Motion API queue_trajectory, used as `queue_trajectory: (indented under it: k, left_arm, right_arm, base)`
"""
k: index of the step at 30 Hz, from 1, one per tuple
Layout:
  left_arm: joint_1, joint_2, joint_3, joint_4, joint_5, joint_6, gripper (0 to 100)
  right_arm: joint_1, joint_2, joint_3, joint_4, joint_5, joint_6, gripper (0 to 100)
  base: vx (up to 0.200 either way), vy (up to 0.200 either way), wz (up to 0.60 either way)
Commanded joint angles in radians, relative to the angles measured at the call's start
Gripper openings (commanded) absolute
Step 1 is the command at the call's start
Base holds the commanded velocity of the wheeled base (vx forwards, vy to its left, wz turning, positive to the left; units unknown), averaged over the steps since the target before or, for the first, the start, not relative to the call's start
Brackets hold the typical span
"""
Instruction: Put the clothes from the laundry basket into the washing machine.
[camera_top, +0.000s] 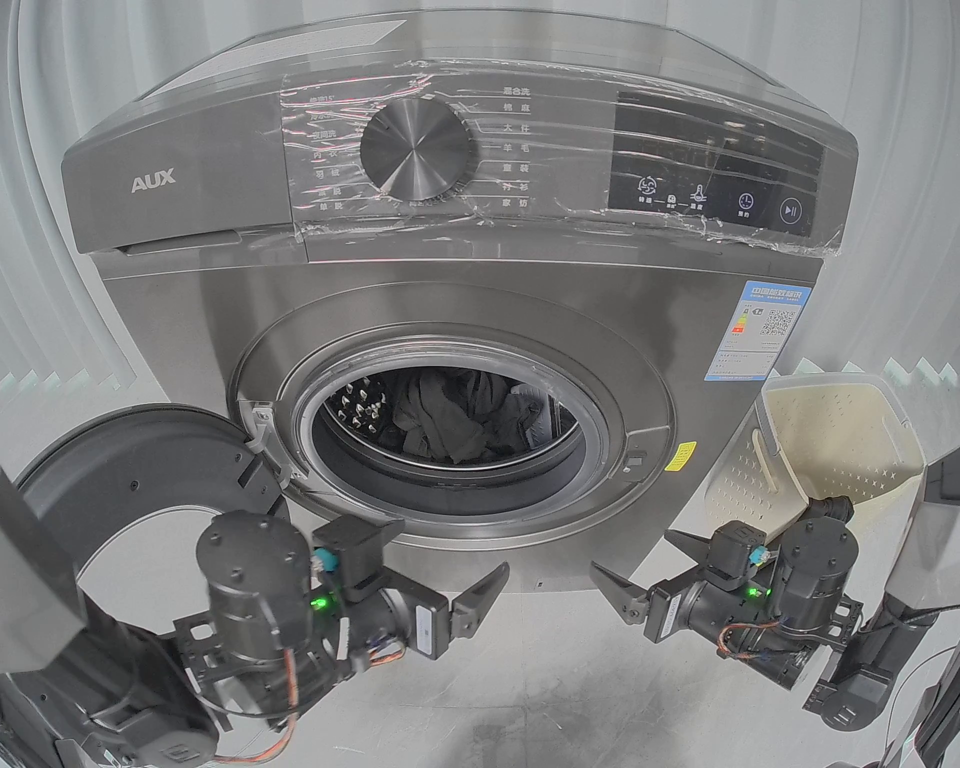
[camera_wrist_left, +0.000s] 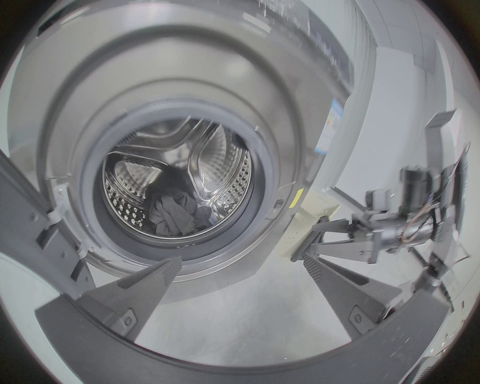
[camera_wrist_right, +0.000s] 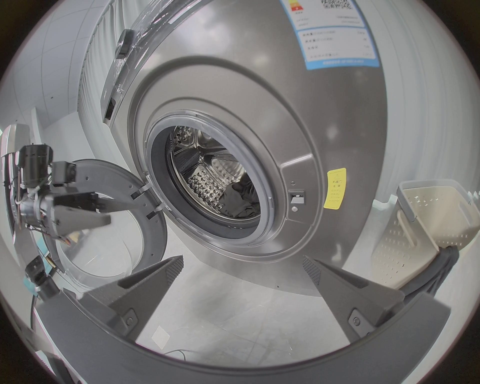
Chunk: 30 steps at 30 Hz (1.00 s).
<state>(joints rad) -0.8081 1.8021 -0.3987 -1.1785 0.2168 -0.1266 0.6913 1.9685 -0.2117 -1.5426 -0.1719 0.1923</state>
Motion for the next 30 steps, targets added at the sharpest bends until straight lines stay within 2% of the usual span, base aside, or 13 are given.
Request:
queue_trajectory:
  k: [1,2,6,11,14,16,19,22,26,30]
  left_arm:
    - [-0.037,-0.247,0.155,-0.012,0.022,-0.062,100]
    - [-0.037,-0.247,0.155,-0.012,0.022,-0.062,100]
    - [-0.019,-0.325,0.213,-0.012,0.065,-0.061,100]
    - [-0.01,-0.402,0.251,-0.007,0.092,-0.057,100]
    - [0.029,-0.461,0.285,0.003,0.092,-0.031,100]
    - [0.049,-0.481,0.301,0.002,0.09,-0.016,100]
    - [0.066,-0.515,0.313,0.003,0.084,-0.013,100]
    - [0.086,-0.55,0.333,0.007,0.084,0.002,100]
    - [0.13,-0.587,0.38,0.005,0.081,0.054,100]
    - [0.171,-0.642,0.397,0.017,0.079,0.065,100]
  right_arm:
    - [0.002,-0.096,0.086,0.001,-0.038,-0.013,100]
    - [0.002,-0.096,0.086,0.001,-0.038,-0.013,100]
    - [-0.01,-0.169,0.189,0.001,-0.041,-0.014,100]
    - [-0.058,-0.232,0.212,0.01,-0.043,-0.017,100]
    - [-0.095,-0.277,0.212,0.016,-0.04,-0.053,100]
    - [-0.098,-0.295,0.212,0.024,-0.038,-0.059,100]
    - [-0.098,-0.324,0.212,0.065,-0.038,-0.059,100]
    - [-0.113,-0.395,0.212,0.173,-0.04,-0.059,100]
    - [-0.144,-0.519,0.212,0.315,-0.043,-0.059,100]
    - [-0.164,-0.665,0.212,0.466,-0.046,-0.054,100]
  base:
    - [0.0,0.0,0.0]
    - [0.0,0.0,0.0]
    - [0.0,0.0,0.0]
    - [0.0,0.0,0.0]
    - [-0.067,0.0,0.0]
    - [-0.2,0.0,0.0]
    - [-0.2,0.0,0.0]
    - [-0.2,0.0,0.0]
    - [-0.2,0.0,0.0]
    - [-0.2,0.0,0.0]
